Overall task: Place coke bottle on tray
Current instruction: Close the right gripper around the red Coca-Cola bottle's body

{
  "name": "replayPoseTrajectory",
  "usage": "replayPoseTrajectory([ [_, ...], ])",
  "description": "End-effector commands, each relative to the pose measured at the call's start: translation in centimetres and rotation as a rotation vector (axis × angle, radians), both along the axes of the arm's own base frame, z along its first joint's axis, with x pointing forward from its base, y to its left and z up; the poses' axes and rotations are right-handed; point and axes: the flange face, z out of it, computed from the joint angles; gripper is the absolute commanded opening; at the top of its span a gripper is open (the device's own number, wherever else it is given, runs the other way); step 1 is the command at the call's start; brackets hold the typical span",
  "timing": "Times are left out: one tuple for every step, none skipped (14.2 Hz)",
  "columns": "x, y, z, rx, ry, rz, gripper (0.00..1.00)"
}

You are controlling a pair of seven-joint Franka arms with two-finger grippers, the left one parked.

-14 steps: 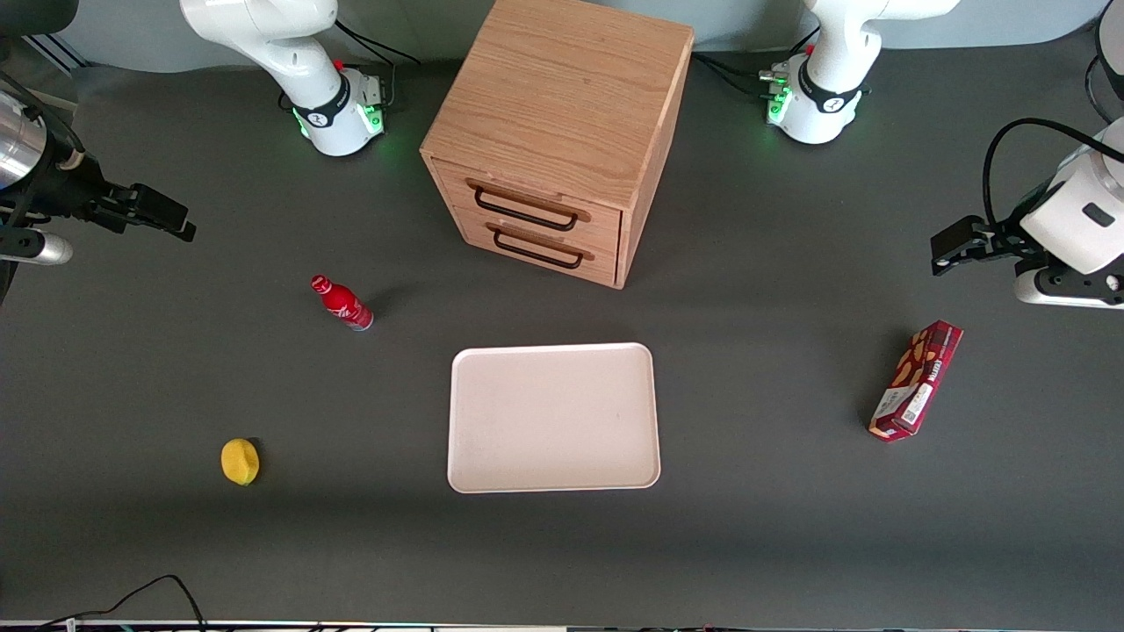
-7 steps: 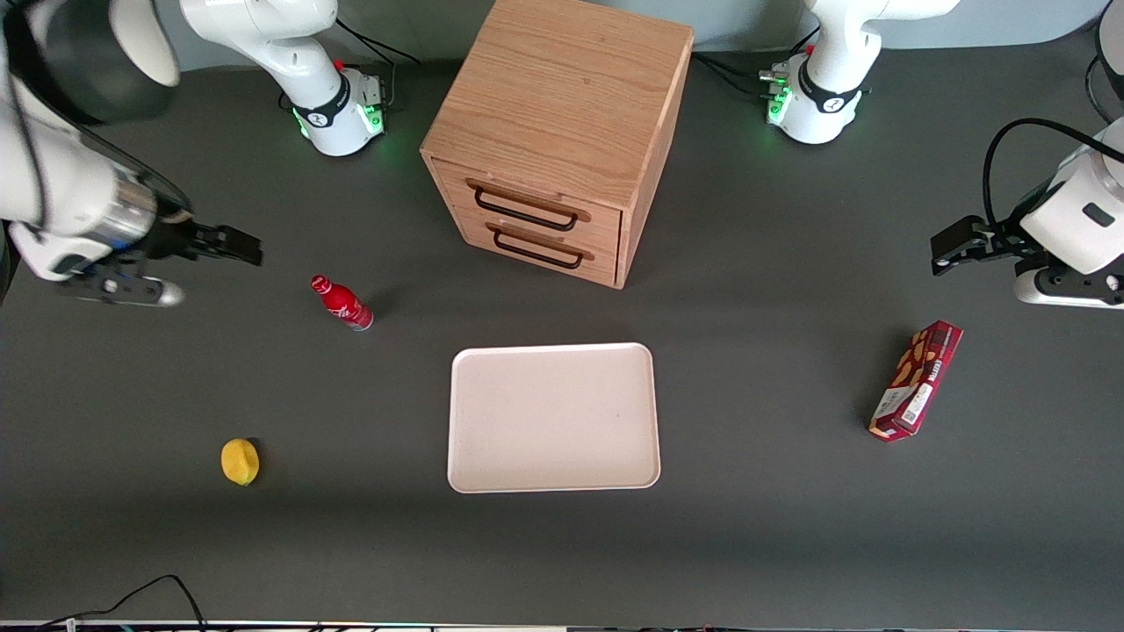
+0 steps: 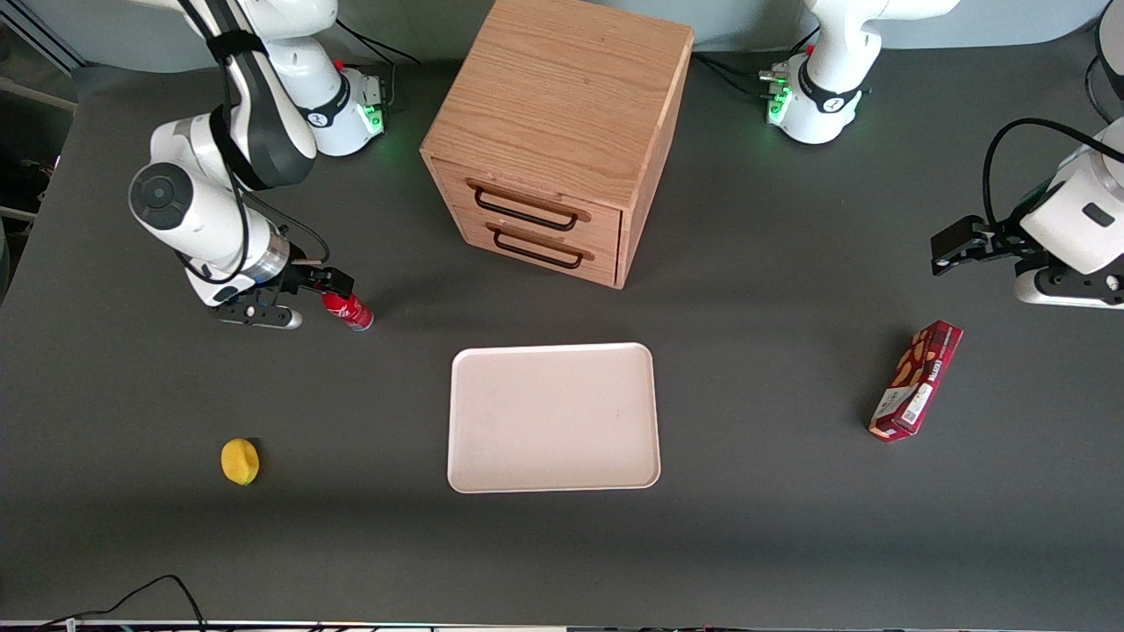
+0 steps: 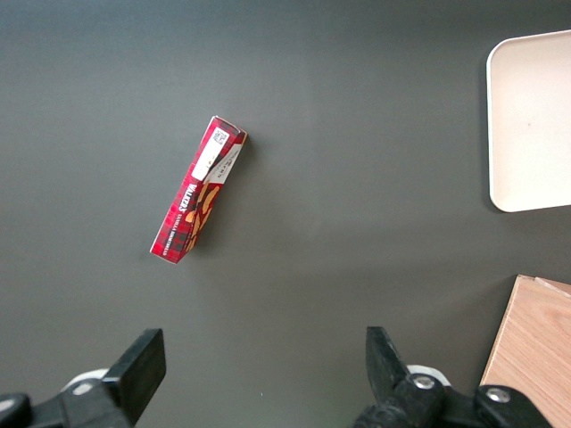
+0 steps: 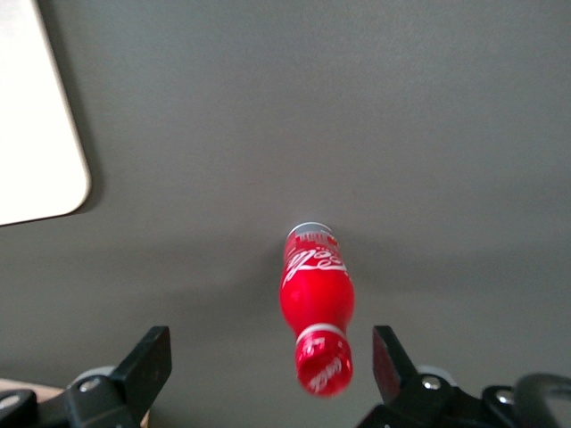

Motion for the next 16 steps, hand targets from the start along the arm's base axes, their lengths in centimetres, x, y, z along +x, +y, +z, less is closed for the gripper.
replayPoseTrajectory([
  [-1.8,-0.6,-1.5,0.003,-0.048,-0.012,1.00],
  [-2.1,-0.7,-2.0,0.004,-0.054,-0.009,1.00],
  [-2.2,-0.7,-2.2,0.002,-0.054,-0.004,0.83],
  [-2.2,-0.7,-2.2,-0.006,-0.056,0.007,0.42],
  [-2.2,-0.7,-2.1,-0.008,-0.056,0.007,0.00],
  [-2.2,-0.5,-2.1,-0.009,-0.057,0.013,0.00],
  [-2.2,-0.5,-2.0,-0.012,-0.059,0.017,0.00],
  [-2.3,-0.5,-2.1,-0.013,-0.056,0.017,0.00],
  [-2.3,-0.5,-2.0,-0.013,-0.056,0.017,0.00],
  [-2.2,-0.5,-1.9,-0.013,-0.056,0.023,0.00],
  [-2.2,-0.4,-1.7,-0.013,-0.049,0.041,0.00],
  [-2.1,-0.3,-1.1,-0.014,-0.047,0.057,0.00],
  [-1.6,-0.4,0.2,-0.014,-0.043,0.068,0.00],
  [-0.9,-0.2,2.2,-0.016,-0.031,0.077,0.00],
  [0.3,0.0,5.1,-0.018,-0.017,0.078,0.00],
  [1.4,0.1,8.2,-0.017,-0.011,0.081,0.00],
])
